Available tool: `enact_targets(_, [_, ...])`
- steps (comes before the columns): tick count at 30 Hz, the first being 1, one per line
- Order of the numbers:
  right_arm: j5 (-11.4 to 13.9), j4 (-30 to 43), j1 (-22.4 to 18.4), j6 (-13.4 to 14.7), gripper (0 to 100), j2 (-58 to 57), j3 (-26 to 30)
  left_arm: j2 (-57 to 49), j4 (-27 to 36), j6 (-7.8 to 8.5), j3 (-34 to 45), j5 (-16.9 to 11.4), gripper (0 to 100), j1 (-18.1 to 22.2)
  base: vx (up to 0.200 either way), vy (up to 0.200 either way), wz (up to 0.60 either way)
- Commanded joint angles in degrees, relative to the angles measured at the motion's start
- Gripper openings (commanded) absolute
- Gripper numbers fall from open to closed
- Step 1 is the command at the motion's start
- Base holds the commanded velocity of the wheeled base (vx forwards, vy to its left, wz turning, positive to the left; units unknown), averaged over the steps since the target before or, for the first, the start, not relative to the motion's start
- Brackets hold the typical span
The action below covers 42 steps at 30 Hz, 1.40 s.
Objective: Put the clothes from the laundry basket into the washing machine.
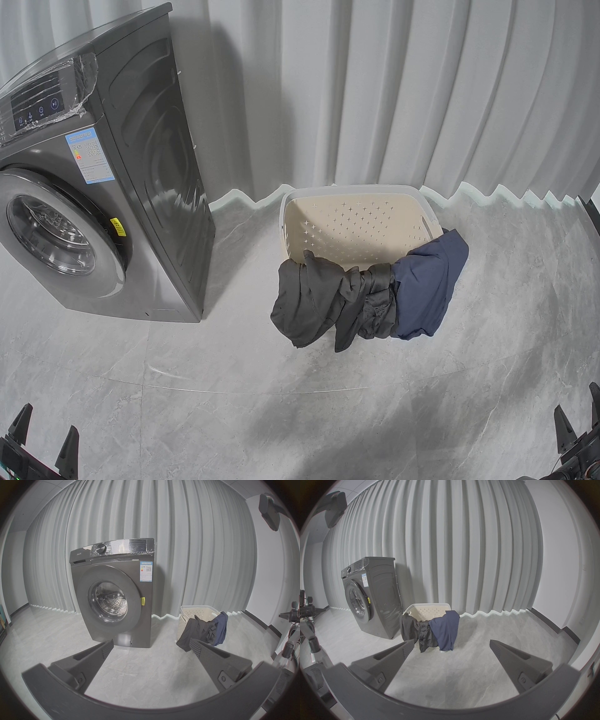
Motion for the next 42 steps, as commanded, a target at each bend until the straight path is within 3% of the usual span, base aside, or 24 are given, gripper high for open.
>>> enact_targets(1, [0.0, 0.0, 0.0, 0.0, 100, -0.9, 1.0, -0.9, 0.0, -0.04, 0.9, 0.0, 100, 0.0, 0.000, -0.200, 0.00])
enact_targets(16, [0.0, 0.0, 0.0, 0.0, 100, -0.9, 1.0, -0.9, 0.0, 0.05, 0.9, 0.0, 100, 0.0, 0.000, -0.200, 0.00])
enact_targets(21, [0.0, 0.0, 0.0, 0.0, 100, -0.9, 1.0, -0.9, 0.0, 1.19, 0.9, 0.3, 100, 0.0, 0.000, 0.000, 0.00])
enact_targets(28, [0.0, 0.0, 0.0, 0.0, 100, -0.9, 1.0, -0.9, 0.0, 0.66, 0.9, -0.2, 100, 0.0, 0.000, 0.000, 0.00])
enact_targets(42, [0.0, 0.0, 0.0, 0.0, 100, -0.9, 1.0, -0.9, 0.1, 0.31, 0.9, -0.3, 100, 0.0, 0.200, 0.000, 0.00])
